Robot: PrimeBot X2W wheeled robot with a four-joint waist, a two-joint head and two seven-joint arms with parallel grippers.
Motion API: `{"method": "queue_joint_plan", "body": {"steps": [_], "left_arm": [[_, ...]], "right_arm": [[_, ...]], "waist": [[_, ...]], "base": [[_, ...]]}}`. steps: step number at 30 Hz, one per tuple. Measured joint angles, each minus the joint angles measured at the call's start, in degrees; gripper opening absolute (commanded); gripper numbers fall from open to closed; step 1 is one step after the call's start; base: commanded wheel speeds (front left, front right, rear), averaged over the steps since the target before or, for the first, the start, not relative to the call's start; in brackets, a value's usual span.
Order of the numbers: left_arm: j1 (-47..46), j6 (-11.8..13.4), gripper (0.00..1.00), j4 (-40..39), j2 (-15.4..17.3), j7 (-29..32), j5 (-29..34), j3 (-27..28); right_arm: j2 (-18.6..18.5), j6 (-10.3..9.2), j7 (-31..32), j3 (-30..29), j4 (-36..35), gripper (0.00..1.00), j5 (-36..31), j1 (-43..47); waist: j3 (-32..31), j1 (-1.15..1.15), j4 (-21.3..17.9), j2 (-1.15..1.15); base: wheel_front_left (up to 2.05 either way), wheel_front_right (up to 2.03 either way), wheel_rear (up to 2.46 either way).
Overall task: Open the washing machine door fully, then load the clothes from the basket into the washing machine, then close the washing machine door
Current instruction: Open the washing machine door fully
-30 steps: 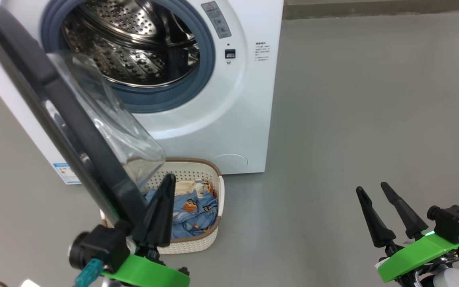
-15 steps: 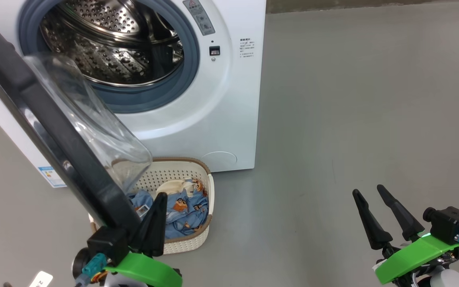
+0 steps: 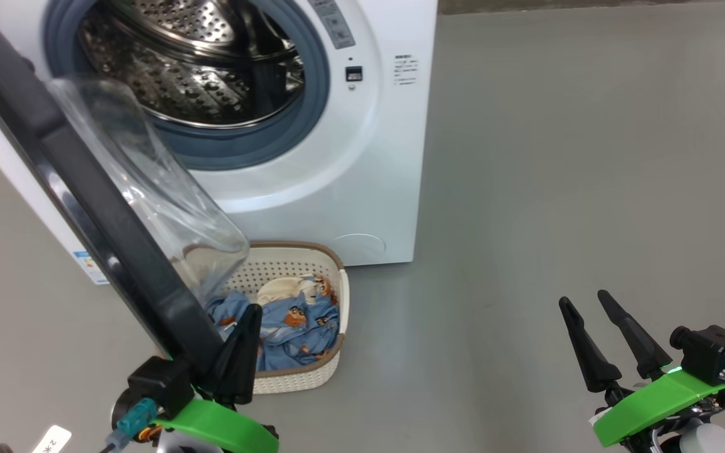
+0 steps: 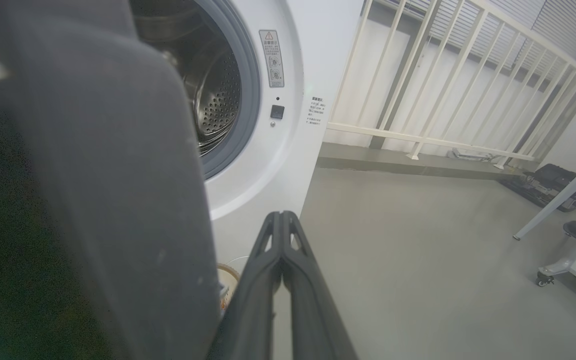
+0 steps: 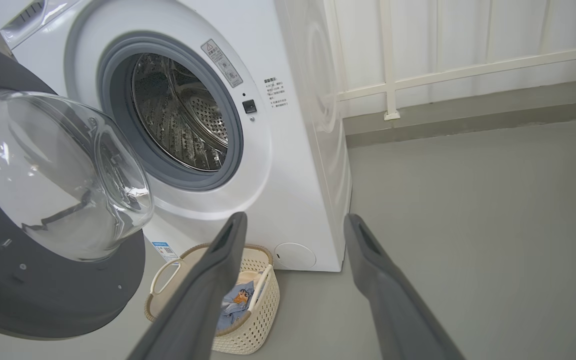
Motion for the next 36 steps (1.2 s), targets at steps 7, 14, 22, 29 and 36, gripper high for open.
{"method": "queue_joint_plan", "body": {"steps": [7, 14, 22, 29, 36], "left_arm": [[1.3, 0.6, 0.00, -0.9, 0.4, 0.0, 0.0, 0.3], [2.6, 0.7, 0.00, -1.9, 1.6, 0.1, 0.0, 0.3], [3.9, 2.3, 0.00, -2.4, 3.5, 0.6, -0.4, 2.3], [4.9, 5.2, 0.00, -3.4, 5.8, 2.1, -0.6, 5.5], [4.9, 8.0, 0.00, -4.0, 8.1, 4.2, -1.0, 8.8]], "right_arm": [[0.1, 0.00, -0.3, -0.1, 0.2, 1.00, 0.0, 0.0], [0.5, 0.00, -0.5, -0.1, 0.5, 1.00, 0.5, 0.0], [0.7, 0.00, -0.6, -0.1, 0.9, 1.00, 0.6, 0.0], [0.9, 0.00, -0.7, -0.2, 1.0, 1.00, 0.6, 0.0], [1.2, 0.00, -1.2, -0.3, 1.0, 1.00, 0.6, 0.0]], "waist": [[-0.4, 0.00, 3.0, 0.00], [-0.7, 0.00, 6.0, 0.00], [-1.1, 0.00, 9.2, 0.00], [-1.4, 0.01, 11.6, 0.00], [-1.1, 0.00, 13.6, 0.00]], "base": [[0.00, 0.00, 0.00], [0.00, 0.00, 0.00], [0.00, 0.00, 0.00], [0.00, 0.00, 0.00], [0.00, 0.00, 0.00]]}}
